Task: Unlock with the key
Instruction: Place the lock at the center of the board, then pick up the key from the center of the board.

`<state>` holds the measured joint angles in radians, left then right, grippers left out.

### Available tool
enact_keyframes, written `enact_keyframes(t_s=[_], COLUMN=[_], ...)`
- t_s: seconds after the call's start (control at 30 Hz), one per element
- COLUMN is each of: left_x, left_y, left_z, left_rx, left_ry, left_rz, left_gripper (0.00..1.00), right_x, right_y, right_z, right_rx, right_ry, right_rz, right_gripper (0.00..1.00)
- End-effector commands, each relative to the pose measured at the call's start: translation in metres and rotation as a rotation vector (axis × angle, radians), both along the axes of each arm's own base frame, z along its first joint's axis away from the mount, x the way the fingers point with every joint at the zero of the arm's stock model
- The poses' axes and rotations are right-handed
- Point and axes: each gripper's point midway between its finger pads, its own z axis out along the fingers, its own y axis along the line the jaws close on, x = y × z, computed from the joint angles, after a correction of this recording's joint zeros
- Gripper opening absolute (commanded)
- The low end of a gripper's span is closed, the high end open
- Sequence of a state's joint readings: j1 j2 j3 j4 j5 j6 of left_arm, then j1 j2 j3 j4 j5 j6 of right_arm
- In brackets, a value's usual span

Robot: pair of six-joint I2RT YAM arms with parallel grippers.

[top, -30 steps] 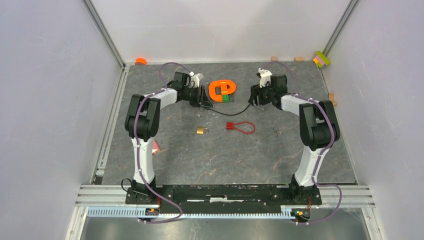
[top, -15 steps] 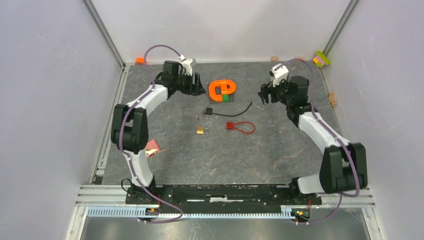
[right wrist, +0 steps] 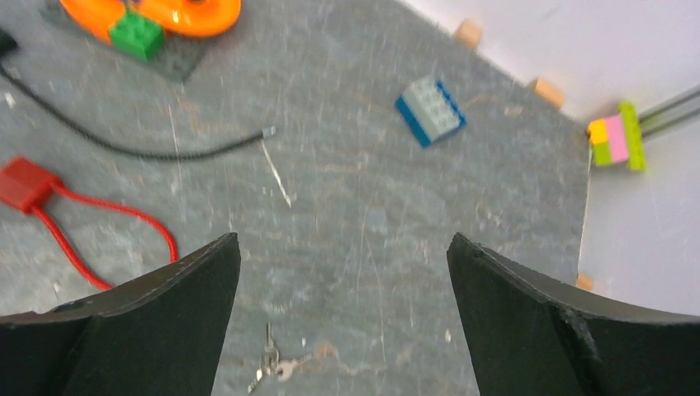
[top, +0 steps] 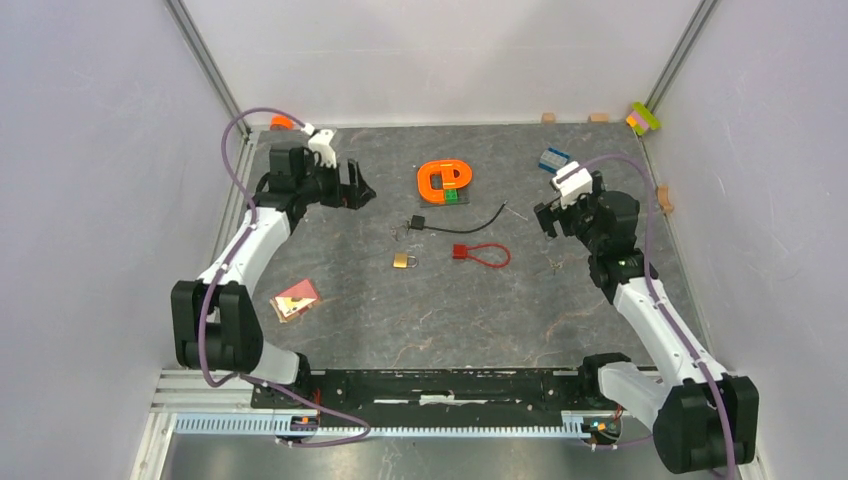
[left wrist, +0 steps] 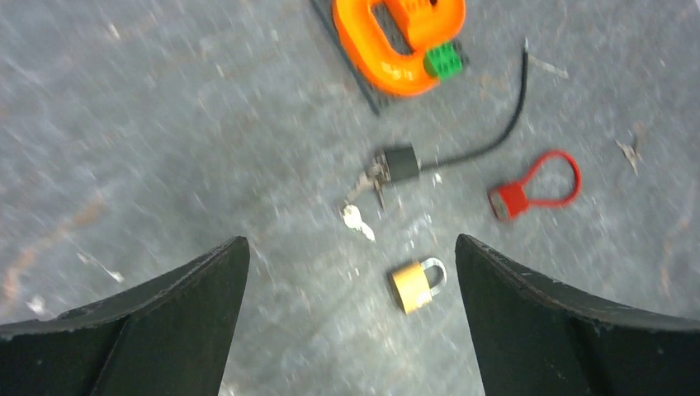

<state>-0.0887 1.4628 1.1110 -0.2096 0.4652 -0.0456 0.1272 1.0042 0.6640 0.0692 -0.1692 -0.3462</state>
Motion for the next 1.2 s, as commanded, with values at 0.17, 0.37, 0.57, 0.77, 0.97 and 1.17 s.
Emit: enact_keyframes(t_s=[0.17,0.37,0.57,0.77,0.97,1.17], left_x=[-0.081,-0.115,-0.120,-0.118,-0.117,-0.117], left_y=[0.000,-0.008,-0.009,-0.009,-0.009,-0.008], left_z=[0.003,-0.003,-0.006,-0.003,-0.001,-0.003], left_rx=[-0.212,-0.197,-0.205,-0.205,-0.199,-0.197], left_ry=[0.194,0.213,0.231,0.228,0.220,0.225], left_rz=[-0.221,-0.384,-0.400,-0.395,-0.390,-0.389], left_gripper=[1.00,1.00,1.00,1.00,1.00,1.00], right_x=[-0.032,-0.032,-0.033,-0.026,-0.030,-0.036], right_y=[-0.026,-0.030,-0.030,-0.029,-0.028,-0.027], right_z=[-0.097,-0.133,-0.154,-0.160,-0.169,-0.175], right_rx=[-0.246,-0.345,-0.431,-0.449,-0.470,-0.473], right_ry=[0.321,0.507,0.607,0.648,0.700,0.726], right_rz=[0.043,0.149,0.260,0.306,0.355,0.381], right_gripper=[0.98,0.94,0.72,0.52,0.46,0.45])
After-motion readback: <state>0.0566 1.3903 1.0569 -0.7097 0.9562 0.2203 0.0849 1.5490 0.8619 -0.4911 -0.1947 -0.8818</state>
